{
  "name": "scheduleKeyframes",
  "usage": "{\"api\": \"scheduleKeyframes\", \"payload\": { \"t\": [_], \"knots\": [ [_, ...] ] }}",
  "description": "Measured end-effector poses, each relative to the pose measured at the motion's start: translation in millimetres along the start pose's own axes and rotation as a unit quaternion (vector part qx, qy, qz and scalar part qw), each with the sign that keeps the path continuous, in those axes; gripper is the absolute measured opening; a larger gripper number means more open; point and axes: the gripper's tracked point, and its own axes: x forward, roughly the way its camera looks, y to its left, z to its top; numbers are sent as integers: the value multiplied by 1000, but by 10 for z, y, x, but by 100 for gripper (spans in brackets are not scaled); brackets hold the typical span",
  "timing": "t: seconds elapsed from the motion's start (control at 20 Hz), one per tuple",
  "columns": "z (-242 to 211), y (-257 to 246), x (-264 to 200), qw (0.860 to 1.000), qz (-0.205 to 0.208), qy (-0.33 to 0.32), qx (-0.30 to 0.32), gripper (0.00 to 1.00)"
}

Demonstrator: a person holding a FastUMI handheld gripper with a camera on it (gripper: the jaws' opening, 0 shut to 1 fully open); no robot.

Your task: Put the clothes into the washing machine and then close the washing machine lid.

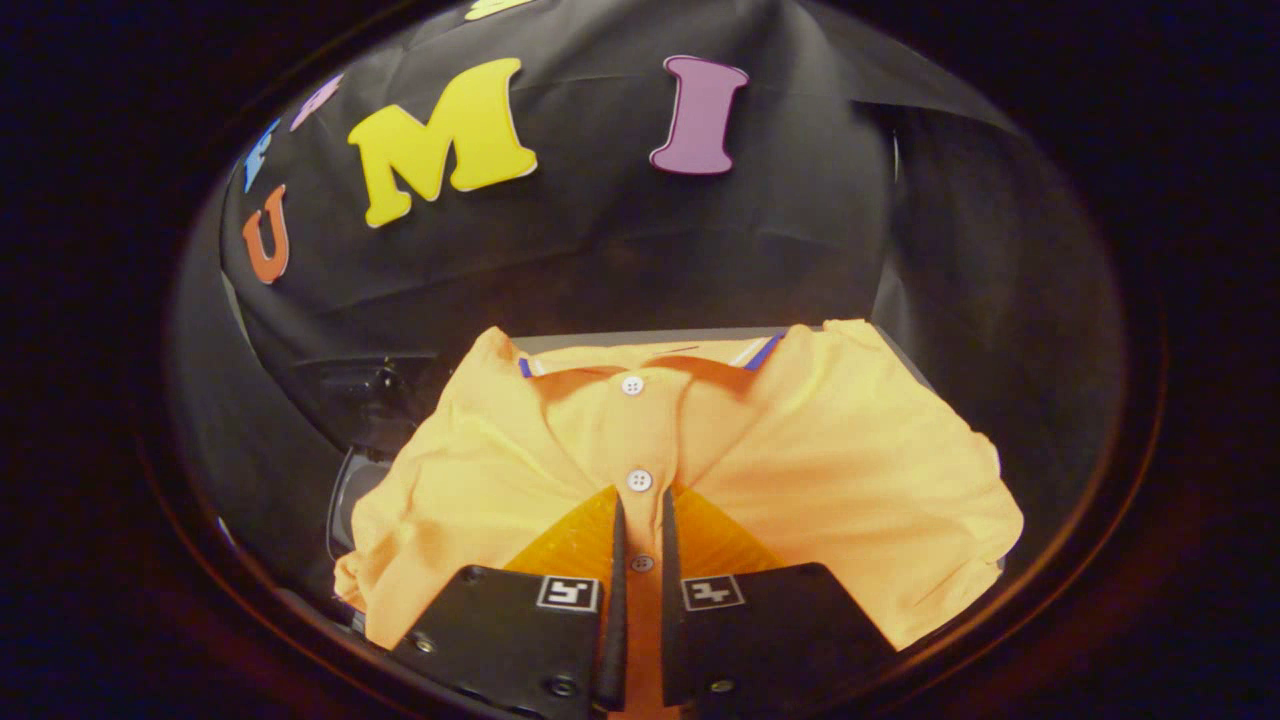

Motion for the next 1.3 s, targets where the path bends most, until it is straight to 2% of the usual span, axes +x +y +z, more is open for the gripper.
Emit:
{"api": "scheduleKeyframes", "payload": {
  "t": [0.05,0.1,0.35,0.65,1.0,1.3],
  "knots": [
    [-11,1,29,1000,3,2,9,9],
    [-24,9,32,1000,8,9,9,7],
    [-4,13,17,999,18,21,29,6],
    [-97,159,-82,999,9,31,7,6],
    [-29,643,-285,998,54,20,11,6],
    [221,1145,-502,996,83,-5,-21,6]
  ]
}}
